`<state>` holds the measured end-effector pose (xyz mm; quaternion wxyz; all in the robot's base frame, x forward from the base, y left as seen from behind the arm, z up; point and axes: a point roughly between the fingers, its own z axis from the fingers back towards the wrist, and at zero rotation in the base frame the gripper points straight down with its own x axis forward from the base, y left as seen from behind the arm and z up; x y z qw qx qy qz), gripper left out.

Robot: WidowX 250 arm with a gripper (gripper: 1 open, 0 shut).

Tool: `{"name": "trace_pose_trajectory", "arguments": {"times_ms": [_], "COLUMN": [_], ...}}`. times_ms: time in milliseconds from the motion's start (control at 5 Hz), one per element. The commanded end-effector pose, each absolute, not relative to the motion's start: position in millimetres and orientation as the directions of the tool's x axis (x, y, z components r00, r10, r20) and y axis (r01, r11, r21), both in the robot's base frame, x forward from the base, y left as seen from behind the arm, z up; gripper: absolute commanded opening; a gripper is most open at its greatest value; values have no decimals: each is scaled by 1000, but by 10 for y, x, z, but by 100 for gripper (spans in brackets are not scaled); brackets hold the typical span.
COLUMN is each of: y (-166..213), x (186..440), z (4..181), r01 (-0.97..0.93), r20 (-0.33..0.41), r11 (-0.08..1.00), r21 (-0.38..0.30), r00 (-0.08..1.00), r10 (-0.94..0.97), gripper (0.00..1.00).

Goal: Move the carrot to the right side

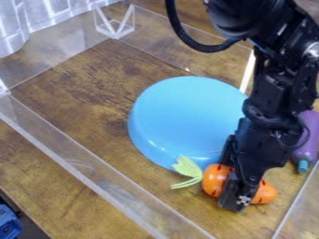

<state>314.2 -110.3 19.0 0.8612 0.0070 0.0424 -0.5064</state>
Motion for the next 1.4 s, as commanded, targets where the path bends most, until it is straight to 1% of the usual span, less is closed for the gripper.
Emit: {"name": "trace_pose_trajectory", "arguments": {"times_ms": [0,1200], "y": [-950,-936], "x": [3170,3211], "z": [186,159], "r01": [858,834], "r20": [-76,-63], "r11": [512,550], "r21": [-29,-45], "r00": [509,547], "r10": [-857,-835], "gripper": [0,0]}}
